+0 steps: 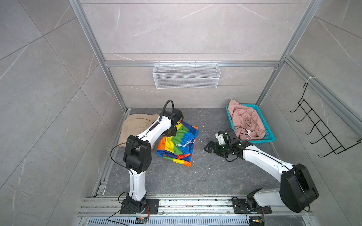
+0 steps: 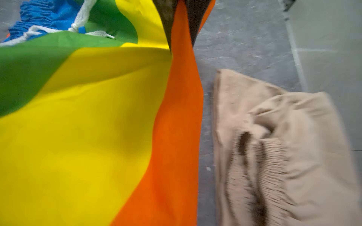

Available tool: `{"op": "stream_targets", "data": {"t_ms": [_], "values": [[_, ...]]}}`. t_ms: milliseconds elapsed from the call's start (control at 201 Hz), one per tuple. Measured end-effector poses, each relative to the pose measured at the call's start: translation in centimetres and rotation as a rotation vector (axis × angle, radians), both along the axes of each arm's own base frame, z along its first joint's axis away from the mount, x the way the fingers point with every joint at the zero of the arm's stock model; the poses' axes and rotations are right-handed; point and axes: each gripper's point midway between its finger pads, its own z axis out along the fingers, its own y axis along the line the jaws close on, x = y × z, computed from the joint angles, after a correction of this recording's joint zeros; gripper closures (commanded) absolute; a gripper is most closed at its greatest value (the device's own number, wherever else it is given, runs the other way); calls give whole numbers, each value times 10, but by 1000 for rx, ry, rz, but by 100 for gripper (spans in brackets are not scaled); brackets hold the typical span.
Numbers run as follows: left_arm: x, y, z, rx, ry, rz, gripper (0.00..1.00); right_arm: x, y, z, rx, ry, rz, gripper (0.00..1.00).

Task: Fold and stack the shorts
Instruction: 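Grasp the folded rainbow shorts with the left gripper and carry them onto the beige shorts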

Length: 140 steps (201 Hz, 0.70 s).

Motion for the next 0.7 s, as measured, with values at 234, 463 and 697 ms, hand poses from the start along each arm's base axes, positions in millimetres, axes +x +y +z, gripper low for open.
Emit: {"op": "stream_targets", "data": {"t_ms": [234,463,697], "values": [[22,40,52,306,-86,2,100,3,19,-2,26,21,34,1],[41,59,69,397,-108,4,100,12,33,8,58,-16,57,1],[55,88,85,414,-127,35,100,16,37,5,70,-20,62,0]]}}
